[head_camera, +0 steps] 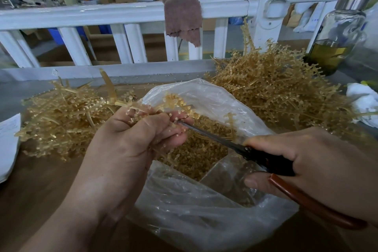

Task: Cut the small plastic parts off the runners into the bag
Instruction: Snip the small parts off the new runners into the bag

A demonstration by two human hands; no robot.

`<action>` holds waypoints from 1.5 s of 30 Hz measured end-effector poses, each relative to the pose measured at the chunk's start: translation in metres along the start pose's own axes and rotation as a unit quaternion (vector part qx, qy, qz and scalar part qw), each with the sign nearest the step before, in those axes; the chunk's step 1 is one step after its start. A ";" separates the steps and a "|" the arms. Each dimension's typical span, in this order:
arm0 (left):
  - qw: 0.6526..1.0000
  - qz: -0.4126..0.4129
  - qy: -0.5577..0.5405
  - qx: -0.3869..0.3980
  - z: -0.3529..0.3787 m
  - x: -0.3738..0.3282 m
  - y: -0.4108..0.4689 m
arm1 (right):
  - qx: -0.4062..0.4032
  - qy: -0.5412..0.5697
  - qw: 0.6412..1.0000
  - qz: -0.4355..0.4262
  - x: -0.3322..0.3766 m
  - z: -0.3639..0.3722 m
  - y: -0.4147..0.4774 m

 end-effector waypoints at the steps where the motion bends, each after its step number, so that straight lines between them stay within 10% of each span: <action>1: 1.000 0.001 0.002 0.003 0.000 0.000 0.000 | 0.000 0.001 1.000 0.000 0.000 0.000 0.000; 45: 0.999 0.001 -0.030 0.026 0.001 -0.001 0.006 | -0.029 -0.006 1.000 -0.007 0.001 0.004 0.006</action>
Point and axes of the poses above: each hand's wrist, its own y-axis towards the middle knuckle, its own z-axis out of the palm, x = y × z, the point moved 1 cm from there along y, towards the middle knuckle, and after that the axes turned 2 degrees about -z, right-handed, at the moved point
